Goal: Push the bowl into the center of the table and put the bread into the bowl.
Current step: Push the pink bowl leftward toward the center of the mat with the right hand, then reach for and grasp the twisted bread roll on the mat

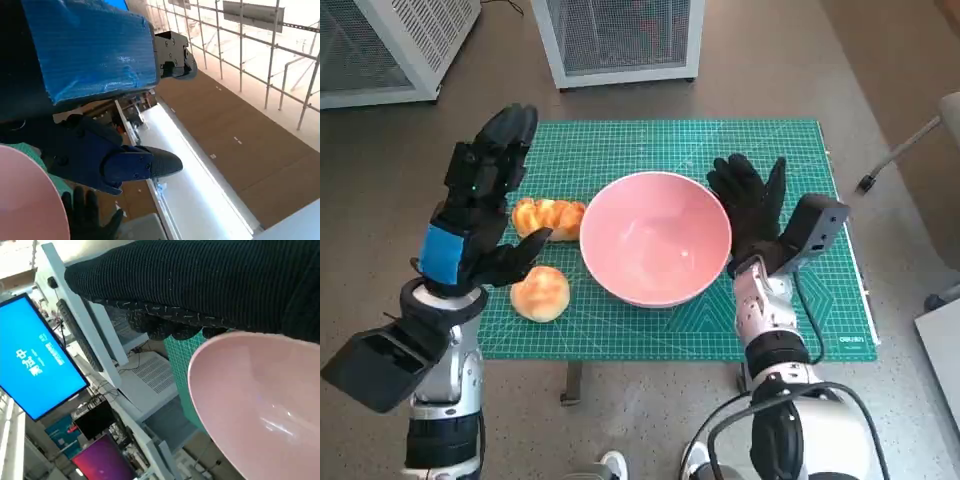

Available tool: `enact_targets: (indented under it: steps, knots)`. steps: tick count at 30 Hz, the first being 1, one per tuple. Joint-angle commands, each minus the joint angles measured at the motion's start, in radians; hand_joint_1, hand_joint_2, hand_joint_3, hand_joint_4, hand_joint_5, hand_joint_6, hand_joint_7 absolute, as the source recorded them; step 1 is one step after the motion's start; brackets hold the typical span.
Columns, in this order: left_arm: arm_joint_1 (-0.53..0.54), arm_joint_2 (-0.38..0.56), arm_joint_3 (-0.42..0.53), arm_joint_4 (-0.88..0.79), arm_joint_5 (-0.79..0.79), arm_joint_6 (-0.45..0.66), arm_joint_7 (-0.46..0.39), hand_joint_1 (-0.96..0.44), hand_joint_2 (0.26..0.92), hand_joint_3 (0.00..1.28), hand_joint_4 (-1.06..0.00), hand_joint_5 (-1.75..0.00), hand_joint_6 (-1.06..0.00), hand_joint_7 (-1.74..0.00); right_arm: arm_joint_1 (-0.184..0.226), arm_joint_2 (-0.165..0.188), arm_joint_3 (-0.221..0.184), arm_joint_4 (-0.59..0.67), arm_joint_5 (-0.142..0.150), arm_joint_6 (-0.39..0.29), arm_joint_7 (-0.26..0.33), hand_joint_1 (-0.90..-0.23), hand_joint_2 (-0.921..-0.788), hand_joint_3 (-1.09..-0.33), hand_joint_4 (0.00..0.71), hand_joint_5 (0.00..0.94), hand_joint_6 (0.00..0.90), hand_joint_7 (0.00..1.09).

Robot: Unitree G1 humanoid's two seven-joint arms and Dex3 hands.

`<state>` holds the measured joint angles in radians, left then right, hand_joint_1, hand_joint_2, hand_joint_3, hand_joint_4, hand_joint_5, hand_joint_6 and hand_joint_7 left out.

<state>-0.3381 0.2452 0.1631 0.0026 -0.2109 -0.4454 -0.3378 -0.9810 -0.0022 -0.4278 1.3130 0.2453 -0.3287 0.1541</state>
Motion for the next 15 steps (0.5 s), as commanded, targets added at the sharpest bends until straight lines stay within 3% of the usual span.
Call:
enact_targets:
  steps: [1, 5, 11, 15]
  knots:
    - [0.008, 0.028, 0.026, 0.0, 0.007, -0.009, 0.008, -0.57, 0.921, 0.36, -0.14, 0.0, -0.04, -0.39, -0.009, -0.021, 0.021, -0.027, -0.021, -0.082, 0.037, -0.424, -0.921, -0.68, 0.153, 0.007, 0.078, 0.39]
    - [-0.006, 0.062, 0.052, 0.022, 0.01, -0.012, 0.005, -0.57, 0.921, 0.36, -0.15, -0.01, -0.06, -0.37, -0.006, -0.023, 0.033, -0.065, -0.021, -0.203, 0.092, -0.439, -0.921, -0.676, 0.155, 0.005, 0.072, 0.42]
    - [-0.042, 0.155, 0.085, 0.087, 0.118, -0.035, 0.031, -0.57, 0.921, 0.3, -0.15, 0.0, -0.07, -0.32, 0.028, -0.026, 0.073, -0.171, -0.013, -0.393, 0.237, -0.463, -0.921, -0.675, 0.149, 0.002, 0.024, 0.51]
    - [-0.058, 0.28, 0.082, 0.106, 0.293, 0.016, 0.059, -0.59, 0.921, 0.22, -0.09, 0.0, -0.04, -0.27, 0.06, -0.031, 0.097, -0.282, 0.027, -0.456, 0.355, -0.473, -0.921, -0.681, 0.165, 0.01, 0.025, 0.53]
